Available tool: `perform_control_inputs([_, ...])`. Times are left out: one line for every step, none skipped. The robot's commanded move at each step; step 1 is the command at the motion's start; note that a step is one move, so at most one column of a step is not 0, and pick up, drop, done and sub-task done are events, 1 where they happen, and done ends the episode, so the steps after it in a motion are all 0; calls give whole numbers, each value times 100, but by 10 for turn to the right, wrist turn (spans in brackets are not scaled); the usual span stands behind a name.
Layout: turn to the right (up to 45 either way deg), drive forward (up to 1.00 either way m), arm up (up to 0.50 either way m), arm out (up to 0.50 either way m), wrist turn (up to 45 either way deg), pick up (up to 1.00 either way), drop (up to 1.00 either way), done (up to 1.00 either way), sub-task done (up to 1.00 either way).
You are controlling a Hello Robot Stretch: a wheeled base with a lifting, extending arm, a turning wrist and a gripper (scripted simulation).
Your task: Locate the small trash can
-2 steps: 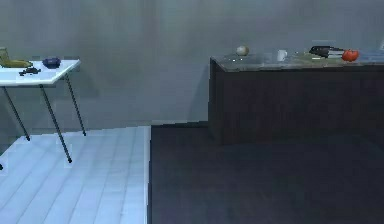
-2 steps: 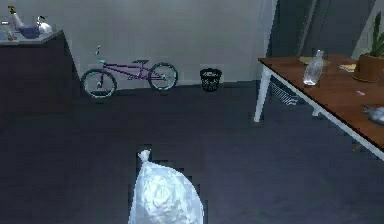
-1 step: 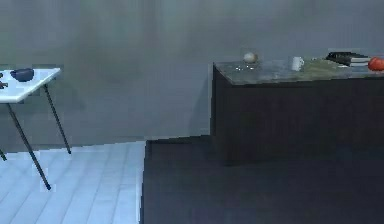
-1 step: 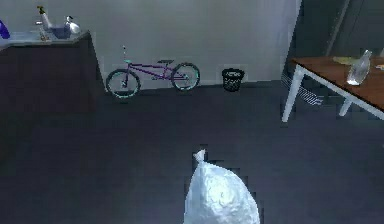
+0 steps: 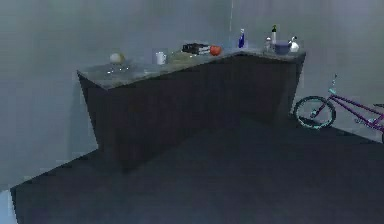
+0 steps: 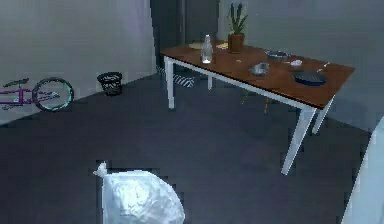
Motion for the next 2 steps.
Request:
perform_control_inputs([0, 55, 0, 0, 0, 0, 0, 0, 0])
perform_control_inputs([420, 0, 0, 0, 0, 0, 0, 0, 0])
